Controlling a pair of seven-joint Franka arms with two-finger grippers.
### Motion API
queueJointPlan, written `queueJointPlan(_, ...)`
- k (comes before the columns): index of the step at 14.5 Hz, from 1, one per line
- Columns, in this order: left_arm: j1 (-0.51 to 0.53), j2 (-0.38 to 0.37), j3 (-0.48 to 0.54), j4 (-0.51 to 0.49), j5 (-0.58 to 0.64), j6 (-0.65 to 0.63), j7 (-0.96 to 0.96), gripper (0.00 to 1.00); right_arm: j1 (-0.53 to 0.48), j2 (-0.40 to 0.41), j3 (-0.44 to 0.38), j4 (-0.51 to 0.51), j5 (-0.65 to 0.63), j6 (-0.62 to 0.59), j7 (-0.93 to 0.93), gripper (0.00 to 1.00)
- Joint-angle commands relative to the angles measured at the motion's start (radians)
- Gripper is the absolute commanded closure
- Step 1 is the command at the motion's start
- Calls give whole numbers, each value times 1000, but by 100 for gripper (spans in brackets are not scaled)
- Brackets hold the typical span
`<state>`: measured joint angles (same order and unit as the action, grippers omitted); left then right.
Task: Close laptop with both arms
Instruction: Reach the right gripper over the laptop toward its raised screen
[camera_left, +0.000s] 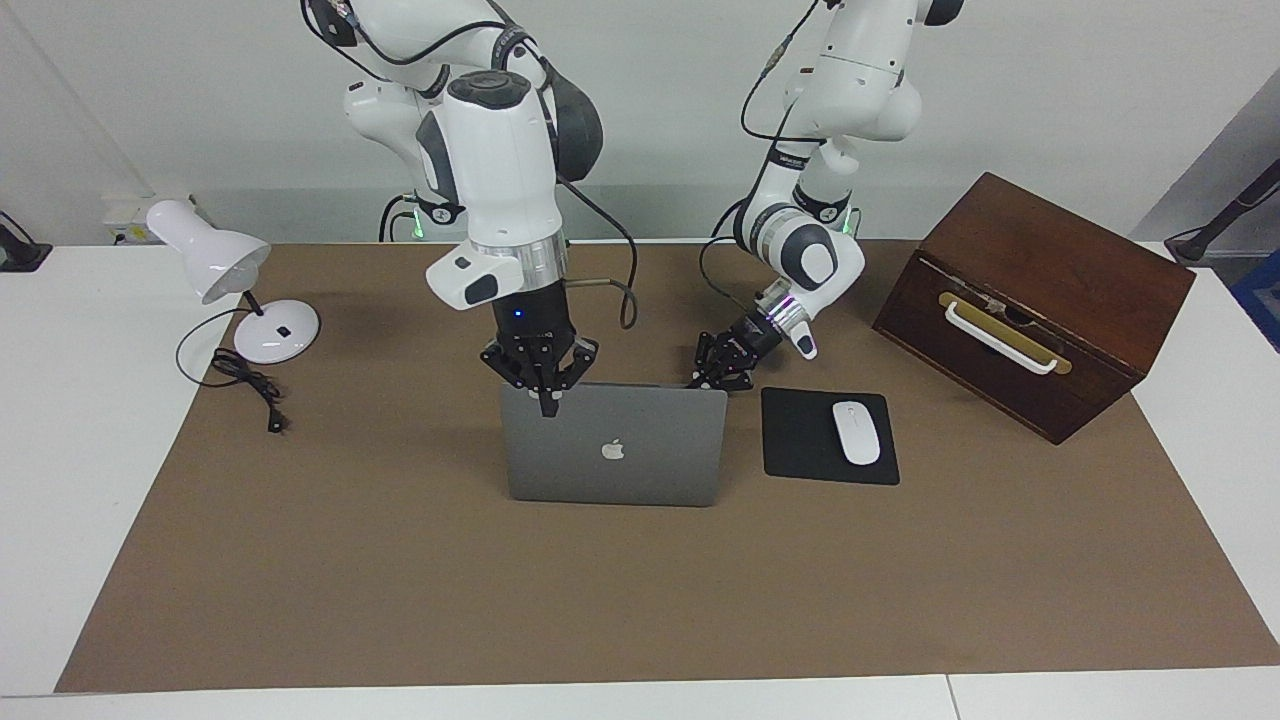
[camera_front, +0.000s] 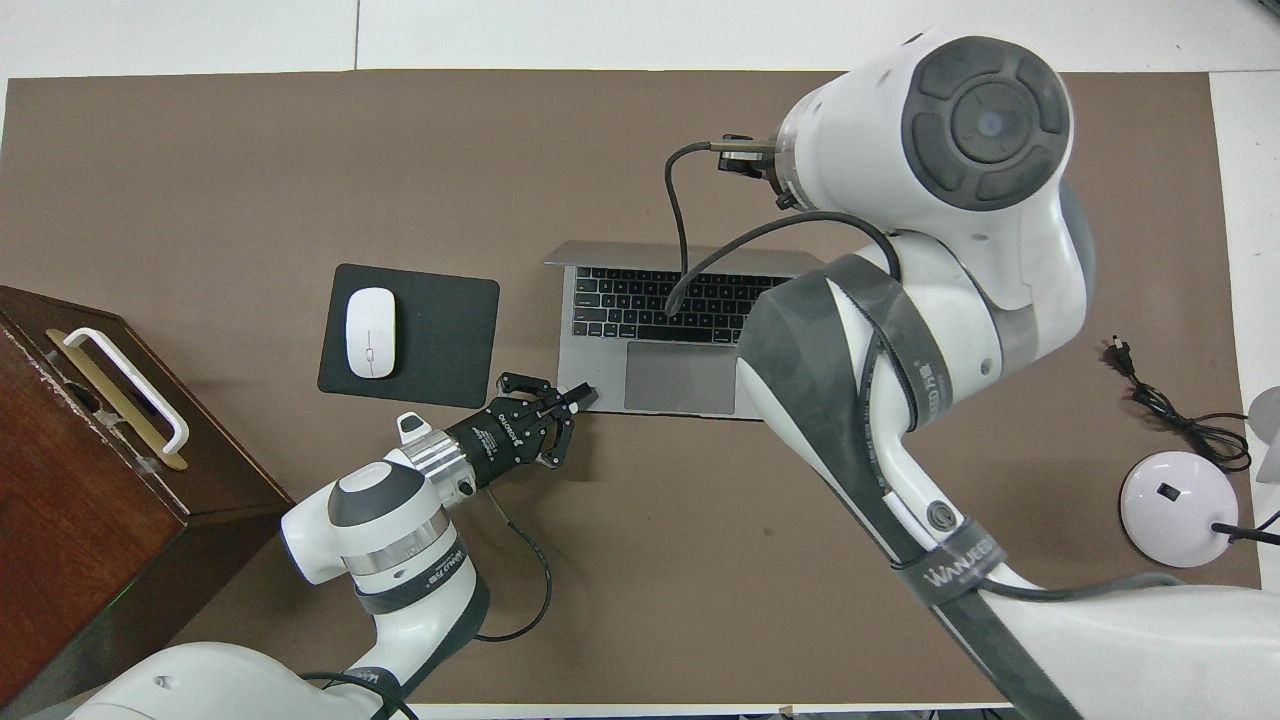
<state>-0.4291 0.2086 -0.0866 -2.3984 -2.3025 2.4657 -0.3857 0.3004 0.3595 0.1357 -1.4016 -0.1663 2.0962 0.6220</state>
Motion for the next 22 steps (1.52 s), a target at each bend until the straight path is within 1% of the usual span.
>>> queueJointPlan(1,7,58,21,21,-32,59,41,100,12,87,1,105,-28,-2,8,100)
queueJointPlan(4,7,58,21,21,-32,59,41,100,43,136,-1,128,-44,-1,21,100)
queueJointPlan(7,7,58,21,21,-32,59,48,100,65,160,1,127,-39,-14,33,100)
queueJointPlan(11,7,58,21,21,-32,61,48,100,75,165,2,112,-24,-34,111,100)
queueJointPlan(17,7,58,21,21,-32,62,48,100,86,167,5,53,-24,-45,125,100)
queueJointPlan(22,10,58,21,21,-32,62,48,100,103,167,5,44,-15,-73,133,100)
